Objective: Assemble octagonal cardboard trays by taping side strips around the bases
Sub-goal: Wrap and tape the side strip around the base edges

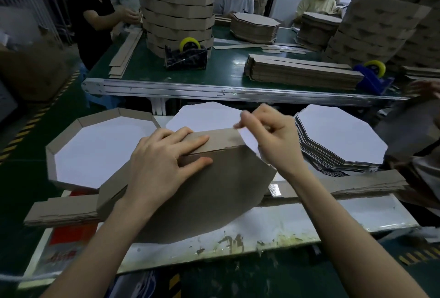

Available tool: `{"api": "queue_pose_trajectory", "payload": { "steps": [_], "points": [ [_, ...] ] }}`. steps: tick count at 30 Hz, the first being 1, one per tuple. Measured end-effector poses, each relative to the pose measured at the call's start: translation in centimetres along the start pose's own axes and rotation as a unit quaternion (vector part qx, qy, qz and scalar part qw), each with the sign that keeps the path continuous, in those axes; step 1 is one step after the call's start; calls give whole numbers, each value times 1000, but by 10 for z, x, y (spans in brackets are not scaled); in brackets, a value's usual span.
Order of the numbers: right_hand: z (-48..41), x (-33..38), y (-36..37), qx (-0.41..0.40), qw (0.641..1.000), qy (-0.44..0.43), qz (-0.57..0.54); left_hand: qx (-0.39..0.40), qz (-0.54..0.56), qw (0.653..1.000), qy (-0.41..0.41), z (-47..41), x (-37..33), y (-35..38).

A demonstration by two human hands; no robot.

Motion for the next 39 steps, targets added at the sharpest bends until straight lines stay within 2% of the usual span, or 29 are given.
{"api": "queue_pose_trajectory", "payload": {
  "steps": [1, 2, 4, 7, 9, 11, 13, 16, 20, 23, 27, 30, 35, 39],
  "points": [
    [-4, -11, -3, -2, 999, 42, -4, -2, -9, 1000, 3, 0, 0, 0],
    [-8, -23, -1, 30, 996, 85, 1, -3, -19, 1000, 3, 1, -1, 1],
    [-7, -47, 14, 140, 977, 157, 6, 8, -49, 999, -5, 2, 0, 2],
    [4, -64, 34, 252, 948, 192, 6, 59, -93, 994, -26, 4, 2, 7],
    [7, -67, 36, 253, 949, 186, -7, 118, -142, 982, -39, 2, 1, 13],
    [6, -65, 35, 243, 954, 171, -29, 138, -175, 974, -40, -10, -9, 16],
    [5, -60, 36, 241, 959, 148, -33, 145, -163, 976, -25, -29, -28, 24],
    [8, -59, 33, 239, 961, 134, -42, 199, -141, 970, 1, -50, -56, 51],
    [14, -71, 15, 236, 955, 164, -74, 183, -172, 967, 38, -51, -64, 58],
    [12, -72, 10, 273, 944, 175, -57, 120, -130, 983, 47, -43, -57, 36],
    [-2, -65, 3, 336, 925, 178, 0, 56, 12, 998, -12, -26, -22, 7],
    [-16, -54, -3, 358, 914, 192, 19, 63, 105, 990, -71, -6, 6, 13],
    [-27, -41, 18, 379, 908, 171, 48, 61, 200, 969, -131, 27, 34, 30],
    [-22, -39, 35, 387, 905, 170, 36, 67, 203, 966, -145, 36, 46, 31]
  ]
}}
Point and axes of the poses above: each hand's wrist, its own z-axis away from the middle knuckle, its own y-axis out of the palm, x = y × z, the point moved 9 cm from there along -z, towards the middle knuckle, and after that the axes turned 9 degrees about x, right-handed, at the moved point
